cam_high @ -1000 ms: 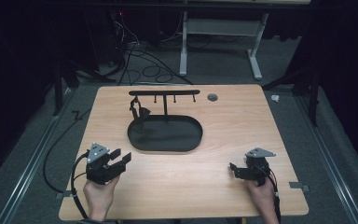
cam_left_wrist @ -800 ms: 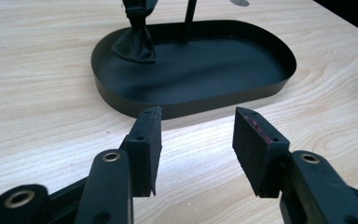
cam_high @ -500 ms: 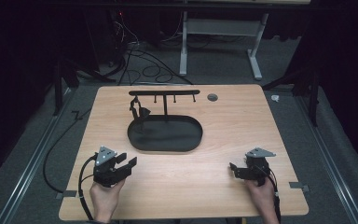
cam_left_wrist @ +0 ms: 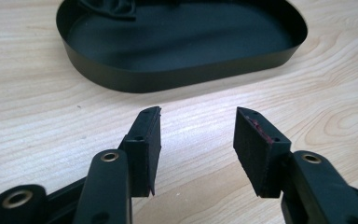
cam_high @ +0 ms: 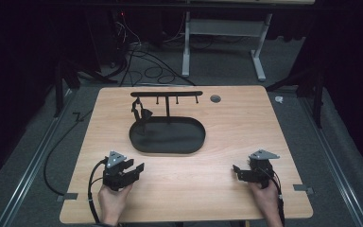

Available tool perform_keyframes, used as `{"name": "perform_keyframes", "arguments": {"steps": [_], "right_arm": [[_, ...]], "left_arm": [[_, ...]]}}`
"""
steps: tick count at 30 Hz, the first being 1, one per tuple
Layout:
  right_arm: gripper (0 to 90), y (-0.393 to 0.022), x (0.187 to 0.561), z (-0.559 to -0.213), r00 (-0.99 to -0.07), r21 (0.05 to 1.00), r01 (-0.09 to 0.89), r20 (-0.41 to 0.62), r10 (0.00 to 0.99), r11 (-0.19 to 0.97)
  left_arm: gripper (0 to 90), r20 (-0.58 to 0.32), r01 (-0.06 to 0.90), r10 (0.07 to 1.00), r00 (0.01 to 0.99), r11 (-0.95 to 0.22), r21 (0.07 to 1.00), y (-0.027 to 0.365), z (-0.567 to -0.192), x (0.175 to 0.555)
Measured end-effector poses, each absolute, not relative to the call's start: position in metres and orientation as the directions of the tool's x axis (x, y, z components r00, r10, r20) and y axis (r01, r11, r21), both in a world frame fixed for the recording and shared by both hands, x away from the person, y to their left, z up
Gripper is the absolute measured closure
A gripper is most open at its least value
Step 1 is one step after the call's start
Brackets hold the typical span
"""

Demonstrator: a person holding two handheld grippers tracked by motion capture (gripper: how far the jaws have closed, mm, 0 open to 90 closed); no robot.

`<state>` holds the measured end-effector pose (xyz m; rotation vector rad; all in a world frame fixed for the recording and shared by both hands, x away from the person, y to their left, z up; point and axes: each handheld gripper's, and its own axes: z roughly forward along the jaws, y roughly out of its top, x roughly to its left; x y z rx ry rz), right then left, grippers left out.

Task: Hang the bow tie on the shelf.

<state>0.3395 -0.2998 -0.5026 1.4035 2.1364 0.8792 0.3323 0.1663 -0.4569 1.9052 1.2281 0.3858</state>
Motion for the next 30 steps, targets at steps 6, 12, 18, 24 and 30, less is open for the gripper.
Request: {"name": "perform_keyframes", "arguments": {"steps": [6, 12, 18, 24, 30], "right_arm": [[20.1, -0.300, 0.339, -0.503, -0.392, 0.710, 0.644, -0.013, 0.920, 0.285], [20.1, -0.300, 0.339, -0.503, -0.392, 0.710, 0.644, -0.014, 0.920, 0.285], [20.1, -0.300, 0.339, -0.503, -0.392, 0.710, 0.644, -0.013, 0.920, 0.285], [20.1, -0.300, 0.339, -0.503, -0.392, 0.710, 0.644, -0.014, 0.920, 0.285], [20.1, -0.300, 0.339, -0.503, -0.392, 0.710, 0.644, -0.014, 0.920, 0.285]], "left_arm": [[51.5, -0.164, 0.632, 0.868, 0.469, -0.200, 0.748, 0.163, -0.469, 0.335], [51.4, -0.164, 0.641, 0.872, 0.462, -0.200, 0.741, 0.161, -0.476, 0.336], [50.9, -0.154, 0.644, 0.874, 0.461, -0.210, 0.736, 0.159, -0.483, 0.338], [50.4, -0.140, 0.640, 0.879, 0.457, -0.216, 0.737, 0.157, -0.488, 0.341], [48.0, -0.114, 0.635, 0.883, 0.455, -0.232, 0.737, 0.154, -0.494, 0.343]]}}
